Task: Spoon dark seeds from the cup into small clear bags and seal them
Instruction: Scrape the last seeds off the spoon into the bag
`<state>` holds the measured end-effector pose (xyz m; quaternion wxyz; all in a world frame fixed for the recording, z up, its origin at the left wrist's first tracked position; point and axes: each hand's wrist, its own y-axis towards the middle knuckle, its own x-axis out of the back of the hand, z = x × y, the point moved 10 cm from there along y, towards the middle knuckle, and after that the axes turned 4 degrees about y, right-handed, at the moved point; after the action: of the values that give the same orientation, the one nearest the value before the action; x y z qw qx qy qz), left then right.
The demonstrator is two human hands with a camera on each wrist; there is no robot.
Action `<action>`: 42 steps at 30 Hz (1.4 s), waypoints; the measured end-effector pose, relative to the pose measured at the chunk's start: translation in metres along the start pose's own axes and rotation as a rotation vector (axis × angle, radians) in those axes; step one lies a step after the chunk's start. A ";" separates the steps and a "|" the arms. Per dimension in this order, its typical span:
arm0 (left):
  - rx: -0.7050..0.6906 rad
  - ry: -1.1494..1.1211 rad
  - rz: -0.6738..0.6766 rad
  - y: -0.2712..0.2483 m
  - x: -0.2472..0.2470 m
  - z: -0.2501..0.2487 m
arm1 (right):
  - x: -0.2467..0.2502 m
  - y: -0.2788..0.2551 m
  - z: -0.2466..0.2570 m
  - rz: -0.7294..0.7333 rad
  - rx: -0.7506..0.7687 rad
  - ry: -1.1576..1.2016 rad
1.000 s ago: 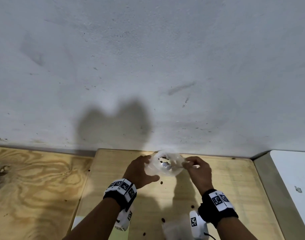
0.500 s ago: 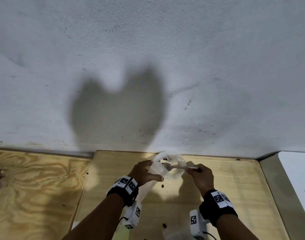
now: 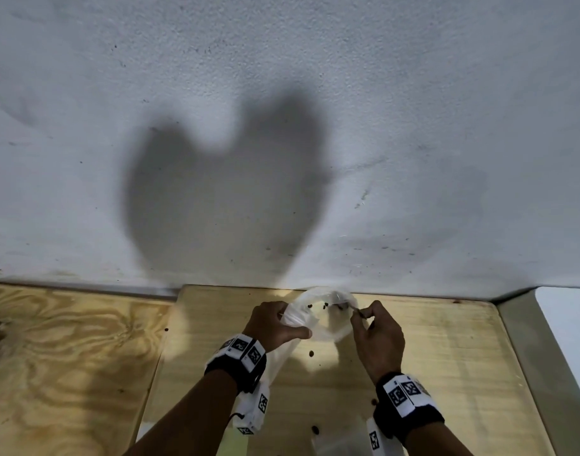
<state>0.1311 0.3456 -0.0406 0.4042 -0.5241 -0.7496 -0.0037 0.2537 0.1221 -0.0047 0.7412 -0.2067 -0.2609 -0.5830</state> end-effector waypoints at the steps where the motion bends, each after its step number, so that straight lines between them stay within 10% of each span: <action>1: -0.005 -0.001 -0.001 0.000 0.000 -0.001 | -0.001 -0.001 -0.001 0.003 -0.004 -0.001; 13: -0.016 -0.066 -0.021 -0.011 -0.010 -0.012 | 0.006 -0.020 0.033 0.034 0.317 -0.196; 24: -0.006 -0.056 0.012 -0.011 -0.011 -0.013 | 0.002 -0.017 -0.011 -0.015 0.035 0.014; 42: -0.051 -0.007 0.044 -0.007 -0.018 -0.009 | -0.015 -0.023 -0.006 0.036 0.068 -0.033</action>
<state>0.1333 0.3247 -0.0429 0.3879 -0.5506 -0.7390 -0.0122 0.2295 0.1245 -0.0190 0.7537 -0.1953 -0.2889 -0.5570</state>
